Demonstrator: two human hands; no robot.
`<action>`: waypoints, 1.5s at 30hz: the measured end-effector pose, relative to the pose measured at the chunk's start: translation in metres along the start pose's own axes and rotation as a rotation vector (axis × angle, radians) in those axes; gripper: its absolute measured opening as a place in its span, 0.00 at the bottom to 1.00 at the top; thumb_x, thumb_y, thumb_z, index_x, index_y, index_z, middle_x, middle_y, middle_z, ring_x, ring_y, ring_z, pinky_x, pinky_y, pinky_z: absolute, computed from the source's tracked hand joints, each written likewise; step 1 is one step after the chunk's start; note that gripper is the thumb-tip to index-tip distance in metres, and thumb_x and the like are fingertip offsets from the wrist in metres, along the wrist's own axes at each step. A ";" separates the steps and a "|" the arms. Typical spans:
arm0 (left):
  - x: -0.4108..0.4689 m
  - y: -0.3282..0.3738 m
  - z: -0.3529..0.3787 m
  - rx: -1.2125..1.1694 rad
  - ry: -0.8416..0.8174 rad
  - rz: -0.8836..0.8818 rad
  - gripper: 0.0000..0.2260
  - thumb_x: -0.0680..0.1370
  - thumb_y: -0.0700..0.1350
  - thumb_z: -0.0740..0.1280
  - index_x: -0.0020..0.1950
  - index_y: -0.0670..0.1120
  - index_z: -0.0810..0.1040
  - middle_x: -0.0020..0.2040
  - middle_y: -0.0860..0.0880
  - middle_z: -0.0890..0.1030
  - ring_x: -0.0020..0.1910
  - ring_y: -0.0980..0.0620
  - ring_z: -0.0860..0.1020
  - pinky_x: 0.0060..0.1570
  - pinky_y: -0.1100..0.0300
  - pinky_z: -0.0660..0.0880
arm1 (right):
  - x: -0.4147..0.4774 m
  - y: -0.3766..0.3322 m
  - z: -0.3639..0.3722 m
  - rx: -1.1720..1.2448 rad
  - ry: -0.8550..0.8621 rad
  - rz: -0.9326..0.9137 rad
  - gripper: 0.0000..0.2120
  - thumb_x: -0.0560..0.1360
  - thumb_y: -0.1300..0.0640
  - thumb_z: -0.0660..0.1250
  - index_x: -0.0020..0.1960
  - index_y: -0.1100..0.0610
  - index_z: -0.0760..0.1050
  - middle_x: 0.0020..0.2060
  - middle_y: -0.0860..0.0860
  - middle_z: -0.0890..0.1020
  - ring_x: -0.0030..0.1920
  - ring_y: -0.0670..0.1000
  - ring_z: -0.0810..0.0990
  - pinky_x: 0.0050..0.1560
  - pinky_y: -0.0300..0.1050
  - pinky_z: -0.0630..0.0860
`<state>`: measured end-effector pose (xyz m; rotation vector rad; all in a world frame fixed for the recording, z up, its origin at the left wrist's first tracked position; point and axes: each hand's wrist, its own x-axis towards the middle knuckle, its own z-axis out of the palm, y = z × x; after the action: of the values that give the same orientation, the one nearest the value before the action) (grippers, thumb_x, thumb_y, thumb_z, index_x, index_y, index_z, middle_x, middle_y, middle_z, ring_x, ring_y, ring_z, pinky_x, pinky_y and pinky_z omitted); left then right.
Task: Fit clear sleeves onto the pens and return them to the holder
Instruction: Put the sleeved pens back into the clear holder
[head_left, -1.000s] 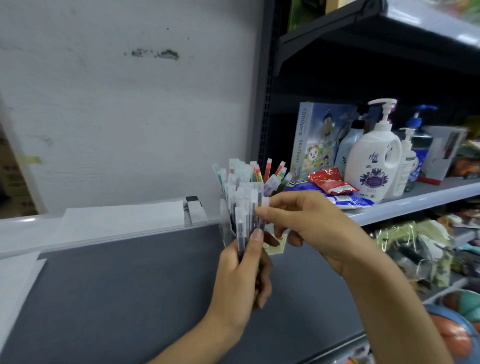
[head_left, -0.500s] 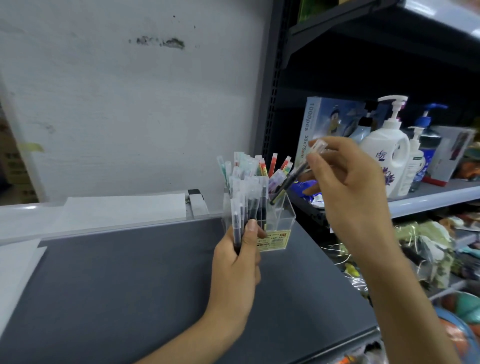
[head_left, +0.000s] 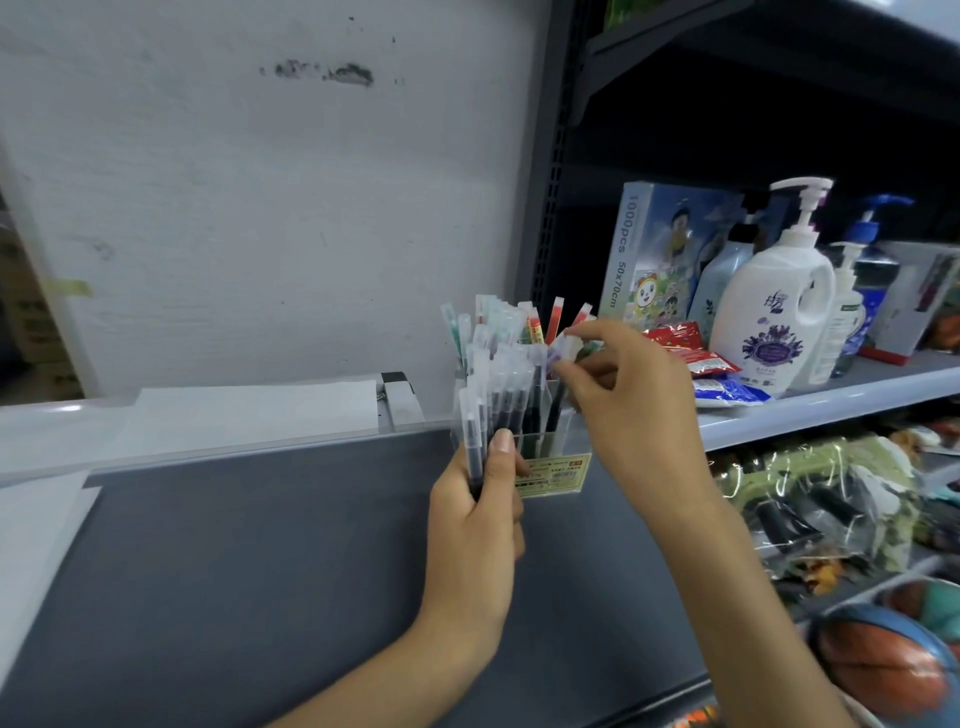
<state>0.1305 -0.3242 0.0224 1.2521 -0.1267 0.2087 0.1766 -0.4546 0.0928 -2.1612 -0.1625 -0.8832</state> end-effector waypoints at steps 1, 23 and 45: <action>0.000 0.000 0.000 -0.001 0.002 -0.002 0.16 0.85 0.55 0.62 0.44 0.43 0.73 0.29 0.51 0.62 0.25 0.54 0.57 0.21 0.64 0.57 | 0.000 0.001 0.002 -0.007 0.015 0.016 0.12 0.78 0.56 0.76 0.58 0.50 0.77 0.38 0.45 0.85 0.40 0.48 0.84 0.46 0.56 0.82; 0.000 -0.002 0.001 -0.030 -0.024 0.001 0.17 0.85 0.53 0.61 0.47 0.40 0.72 0.30 0.50 0.62 0.26 0.53 0.57 0.20 0.65 0.57 | -0.002 0.009 0.013 -0.095 -0.013 0.152 0.07 0.72 0.53 0.81 0.42 0.49 0.82 0.35 0.42 0.83 0.39 0.44 0.82 0.45 0.53 0.81; 0.000 0.000 0.002 0.001 0.009 -0.006 0.14 0.85 0.52 0.61 0.45 0.43 0.73 0.30 0.50 0.61 0.26 0.54 0.56 0.21 0.65 0.56 | 0.004 0.011 0.013 -0.148 -0.147 0.214 0.11 0.70 0.49 0.81 0.37 0.47 0.79 0.34 0.42 0.82 0.38 0.45 0.82 0.42 0.48 0.80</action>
<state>0.1303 -0.3259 0.0233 1.2521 -0.1150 0.2091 0.1910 -0.4531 0.0829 -2.3304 0.0627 -0.6318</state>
